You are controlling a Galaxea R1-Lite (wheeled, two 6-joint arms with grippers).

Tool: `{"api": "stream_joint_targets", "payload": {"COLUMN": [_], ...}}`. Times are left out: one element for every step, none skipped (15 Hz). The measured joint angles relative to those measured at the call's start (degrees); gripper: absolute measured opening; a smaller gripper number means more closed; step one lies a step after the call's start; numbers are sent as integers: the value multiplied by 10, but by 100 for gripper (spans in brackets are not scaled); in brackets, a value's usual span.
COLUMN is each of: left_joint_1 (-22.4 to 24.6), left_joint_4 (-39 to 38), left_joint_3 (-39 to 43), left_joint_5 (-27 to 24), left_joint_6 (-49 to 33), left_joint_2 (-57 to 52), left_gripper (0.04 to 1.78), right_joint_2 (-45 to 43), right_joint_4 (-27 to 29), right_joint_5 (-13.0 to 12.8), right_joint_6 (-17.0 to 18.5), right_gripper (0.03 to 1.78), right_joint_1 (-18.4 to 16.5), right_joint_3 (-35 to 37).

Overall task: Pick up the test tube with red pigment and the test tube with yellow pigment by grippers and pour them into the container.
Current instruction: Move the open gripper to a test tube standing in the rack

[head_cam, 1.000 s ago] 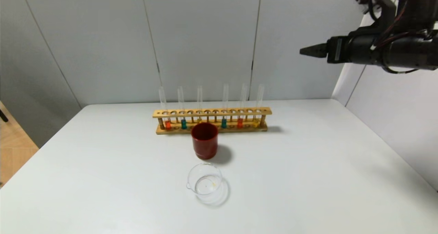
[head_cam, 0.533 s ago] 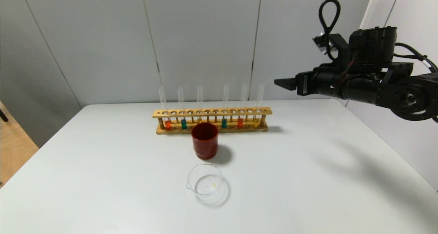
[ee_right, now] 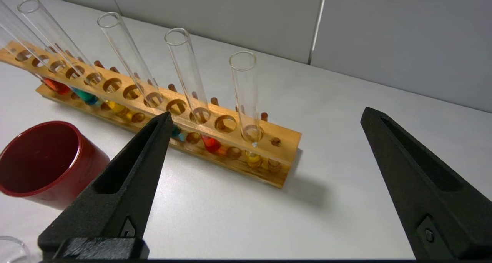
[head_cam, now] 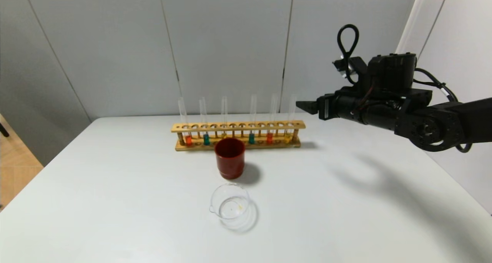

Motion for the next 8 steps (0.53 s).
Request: {"api": "stream_joint_targets", "payload": {"left_joint_1": [0, 0, 0, 0, 0, 0, 0, 0], "left_joint_4": [0, 0, 0, 0, 0, 0, 0, 0], "left_joint_3": [0, 0, 0, 0, 0, 0, 0, 0], "left_joint_5": [0, 0, 0, 0, 0, 0, 0, 0], "left_joint_6": [0, 0, 0, 0, 0, 0, 0, 0], "left_joint_2": [0, 0, 0, 0, 0, 0, 0, 0], "left_gripper": [171, 171, 171, 171, 171, 171, 171, 171], "right_joint_2": [10, 20, 29, 39, 48, 56, 62, 68], "right_joint_4": [-8, -15, -21, -27, -31, -33, -33, -34], "right_joint_5": [0, 2, 2, 1, 1, 2, 2, 3], "right_joint_6": [-1, -1, -1, -2, -2, -2, -1, -1], "right_gripper": [171, 171, 171, 171, 171, 171, 171, 171], "right_joint_1": [1, 2, 2, 3, 5, 7, 8, 9], "right_joint_3": [0, -1, -3, -5, -9, -14, -18, -22]}}
